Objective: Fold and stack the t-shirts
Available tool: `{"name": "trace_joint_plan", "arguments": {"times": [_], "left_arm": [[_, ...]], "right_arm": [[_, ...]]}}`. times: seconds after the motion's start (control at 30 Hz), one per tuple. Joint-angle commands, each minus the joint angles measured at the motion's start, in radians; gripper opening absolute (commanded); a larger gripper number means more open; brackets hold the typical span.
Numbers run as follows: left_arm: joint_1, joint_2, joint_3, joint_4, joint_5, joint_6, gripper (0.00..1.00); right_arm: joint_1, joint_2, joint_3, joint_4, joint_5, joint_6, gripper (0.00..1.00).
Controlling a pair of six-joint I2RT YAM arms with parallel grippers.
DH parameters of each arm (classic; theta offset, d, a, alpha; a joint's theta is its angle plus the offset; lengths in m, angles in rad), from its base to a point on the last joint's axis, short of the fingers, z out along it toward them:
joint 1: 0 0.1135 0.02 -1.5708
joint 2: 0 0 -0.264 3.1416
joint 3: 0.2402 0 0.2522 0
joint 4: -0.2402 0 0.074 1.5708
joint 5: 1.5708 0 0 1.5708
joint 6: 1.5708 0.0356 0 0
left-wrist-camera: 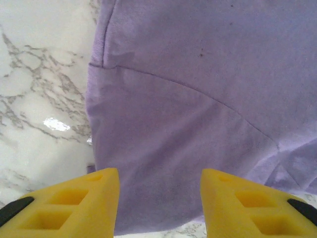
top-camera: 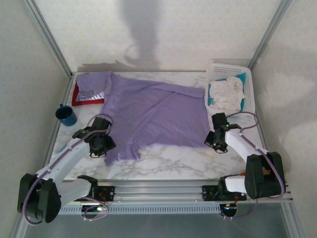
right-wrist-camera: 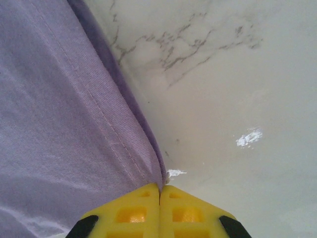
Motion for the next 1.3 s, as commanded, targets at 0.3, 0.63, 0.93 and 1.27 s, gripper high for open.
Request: {"name": "trace_joint_plan", "arguments": {"times": [0.3,0.63,0.93,1.27], "left_arm": [[-0.142,0.029,-0.100,-0.045,-0.151,-0.189,0.44],[-0.308,0.087,-0.166,0.025,-0.268,-0.327,0.24],[-0.277,-0.069,0.072,-0.088,-0.511,-0.280,0.00],[-0.046,-0.117,0.099,-0.172,-0.425,-0.092,0.00]], "right_arm": [[0.001,-0.052,0.010,-0.079,-0.002,-0.071,0.00],[0.001,-0.100,0.005,-0.096,-0.015,-0.051,0.00],[-0.003,-0.347,-0.089,-0.157,0.041,0.217,0.00],[-0.002,-0.553,-0.117,-0.315,0.213,0.362,0.00]]}}
